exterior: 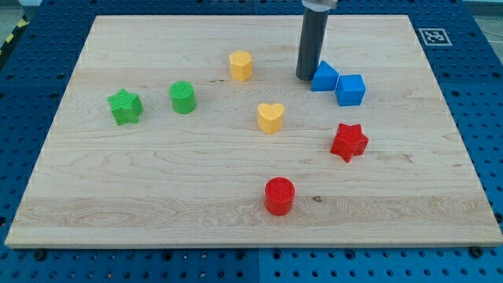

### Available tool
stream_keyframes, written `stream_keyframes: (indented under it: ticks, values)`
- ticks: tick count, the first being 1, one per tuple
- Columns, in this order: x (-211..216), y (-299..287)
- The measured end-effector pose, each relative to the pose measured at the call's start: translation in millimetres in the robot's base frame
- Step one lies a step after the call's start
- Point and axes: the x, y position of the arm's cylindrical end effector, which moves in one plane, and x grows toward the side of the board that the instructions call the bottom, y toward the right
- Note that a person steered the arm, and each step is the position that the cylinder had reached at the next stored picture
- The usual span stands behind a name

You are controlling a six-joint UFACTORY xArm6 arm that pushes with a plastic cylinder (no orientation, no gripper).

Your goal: Move the arm to the top side of the yellow hexagon

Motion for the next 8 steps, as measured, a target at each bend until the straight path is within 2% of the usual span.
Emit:
stream_keyframes:
  ticks: [3, 4, 6, 8]
  values:
    - [9, -1]
    - [20, -22]
    - [0, -61]
    - [3, -61]
